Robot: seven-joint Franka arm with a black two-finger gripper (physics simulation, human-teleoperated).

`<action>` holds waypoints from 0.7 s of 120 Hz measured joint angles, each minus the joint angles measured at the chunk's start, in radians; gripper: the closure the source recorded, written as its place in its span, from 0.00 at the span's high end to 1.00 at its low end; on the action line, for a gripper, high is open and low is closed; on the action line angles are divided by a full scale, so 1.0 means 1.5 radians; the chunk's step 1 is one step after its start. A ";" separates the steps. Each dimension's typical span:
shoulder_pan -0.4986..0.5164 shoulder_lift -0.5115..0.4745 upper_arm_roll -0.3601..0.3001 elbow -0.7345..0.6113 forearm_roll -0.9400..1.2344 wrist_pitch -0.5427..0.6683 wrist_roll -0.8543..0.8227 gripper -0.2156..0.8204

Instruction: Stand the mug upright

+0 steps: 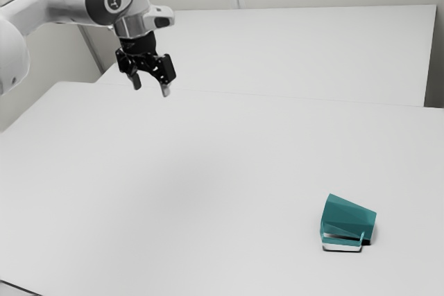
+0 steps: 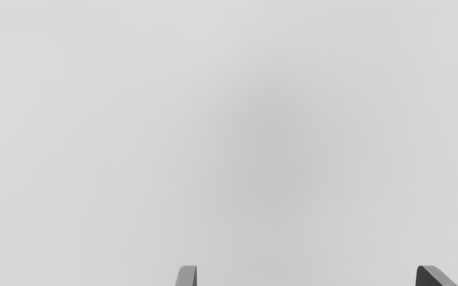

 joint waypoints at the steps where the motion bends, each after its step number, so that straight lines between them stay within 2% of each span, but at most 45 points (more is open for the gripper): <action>1: 0.001 0.000 0.000 -0.001 0.000 0.002 0.001 0.79; 25: 0.005 0.000 0.001 -0.017 -0.010 0.048 0.009 0.79; 48: -0.013 -0.045 0.004 -0.151 -0.087 0.158 -0.013 0.79; 69: -0.111 -0.097 0.060 -0.261 -0.177 0.260 -0.059 0.79; 84: -0.158 -0.090 0.069 -0.287 -0.225 0.322 -0.088 0.79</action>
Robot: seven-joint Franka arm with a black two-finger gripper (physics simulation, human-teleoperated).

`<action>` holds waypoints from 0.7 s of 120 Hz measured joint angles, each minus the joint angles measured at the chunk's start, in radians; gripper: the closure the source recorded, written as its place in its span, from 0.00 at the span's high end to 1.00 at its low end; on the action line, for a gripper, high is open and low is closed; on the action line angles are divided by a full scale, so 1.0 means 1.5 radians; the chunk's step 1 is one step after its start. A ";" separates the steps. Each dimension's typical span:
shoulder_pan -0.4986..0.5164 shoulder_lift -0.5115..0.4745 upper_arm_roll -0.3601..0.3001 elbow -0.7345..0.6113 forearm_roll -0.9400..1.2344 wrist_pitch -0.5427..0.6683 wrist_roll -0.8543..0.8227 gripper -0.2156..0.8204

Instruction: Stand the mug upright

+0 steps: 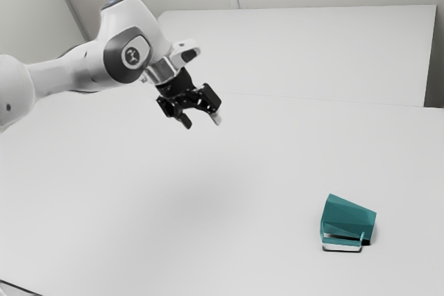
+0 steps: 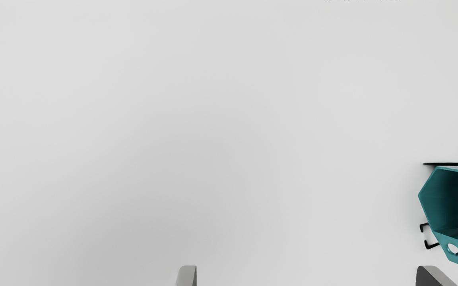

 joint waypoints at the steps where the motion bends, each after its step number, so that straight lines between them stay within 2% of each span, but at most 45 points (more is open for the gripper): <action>1: -0.002 0.002 0.000 -0.001 -0.002 0.003 -0.002 0.79; 19: -0.024 0.035 -0.019 -0.018 -0.021 0.054 -0.029 0.78; 46: -0.028 0.062 -0.093 -0.041 -0.038 0.136 -0.058 0.78; 62: -0.042 0.058 -0.145 -0.091 -0.061 0.188 -0.071 0.78; 84: -0.049 0.063 -0.174 -0.116 -0.084 0.232 -0.086 0.78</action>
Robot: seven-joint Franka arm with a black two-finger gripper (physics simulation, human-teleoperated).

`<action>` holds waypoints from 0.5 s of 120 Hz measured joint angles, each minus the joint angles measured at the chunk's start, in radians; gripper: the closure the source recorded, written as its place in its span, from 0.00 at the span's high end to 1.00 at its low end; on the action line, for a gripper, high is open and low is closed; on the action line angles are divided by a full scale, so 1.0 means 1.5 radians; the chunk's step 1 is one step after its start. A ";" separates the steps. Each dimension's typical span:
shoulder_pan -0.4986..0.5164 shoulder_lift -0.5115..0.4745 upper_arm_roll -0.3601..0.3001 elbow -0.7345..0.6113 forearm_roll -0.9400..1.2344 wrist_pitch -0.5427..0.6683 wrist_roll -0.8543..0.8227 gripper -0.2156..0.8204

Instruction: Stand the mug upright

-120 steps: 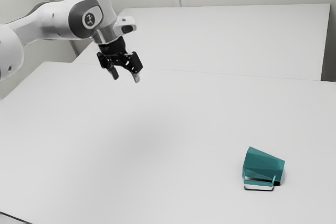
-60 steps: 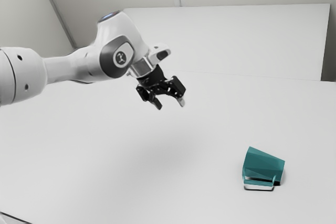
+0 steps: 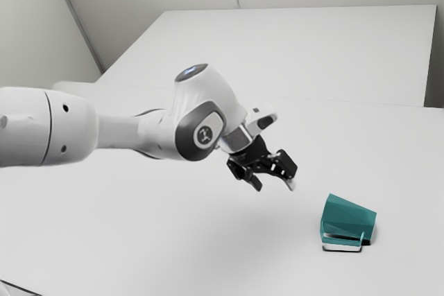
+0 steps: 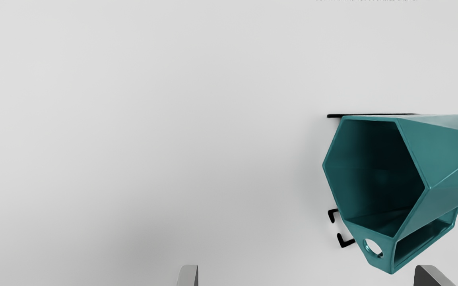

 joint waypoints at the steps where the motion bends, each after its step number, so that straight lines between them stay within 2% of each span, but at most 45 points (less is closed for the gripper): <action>1: 0.000 0.000 0.000 0.000 -0.001 0.001 -0.001 0.78; 21: -0.014 0.036 -0.005 0.006 -0.006 0.064 -0.002 0.78; 37: -0.038 0.062 -0.034 0.016 -0.013 0.120 -0.002 0.78; 60: -0.060 0.097 -0.042 0.027 -0.036 0.167 0.001 0.78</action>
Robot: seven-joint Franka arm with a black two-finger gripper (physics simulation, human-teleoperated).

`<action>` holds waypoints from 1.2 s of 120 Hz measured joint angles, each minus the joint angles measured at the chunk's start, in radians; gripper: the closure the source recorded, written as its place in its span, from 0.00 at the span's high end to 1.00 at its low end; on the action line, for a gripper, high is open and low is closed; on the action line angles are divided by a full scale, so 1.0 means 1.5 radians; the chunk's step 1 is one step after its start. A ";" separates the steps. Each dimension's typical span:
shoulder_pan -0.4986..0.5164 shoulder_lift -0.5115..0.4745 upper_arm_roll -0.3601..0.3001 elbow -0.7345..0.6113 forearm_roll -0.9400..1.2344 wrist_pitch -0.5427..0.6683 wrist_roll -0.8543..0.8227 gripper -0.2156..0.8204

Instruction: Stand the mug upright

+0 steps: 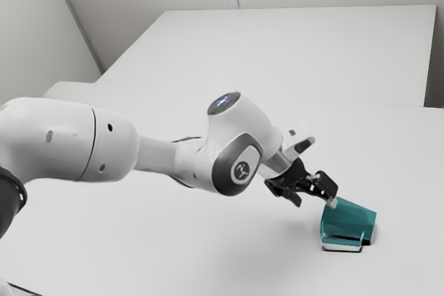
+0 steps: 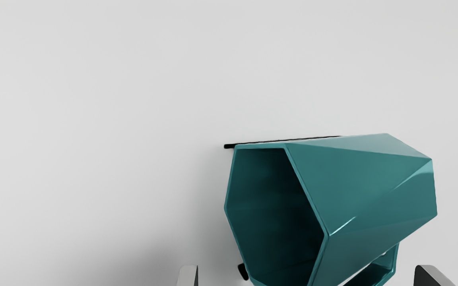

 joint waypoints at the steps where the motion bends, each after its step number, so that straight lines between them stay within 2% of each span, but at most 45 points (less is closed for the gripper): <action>1: 0.000 0.003 0.000 0.000 -0.001 0.003 0.001 0.78; 30: 0.001 0.043 -0.028 0.018 -0.006 0.063 0.023 0.77; 60: 0.003 0.070 -0.037 0.023 -0.007 0.104 0.051 0.76; 93: 0.003 0.076 -0.058 0.041 -0.010 0.136 0.073 0.75; 131: 0.002 0.080 -0.076 0.066 -0.023 0.159 0.084 0.43; 144: 0.002 0.082 -0.086 0.094 -0.026 0.159 0.076 0.34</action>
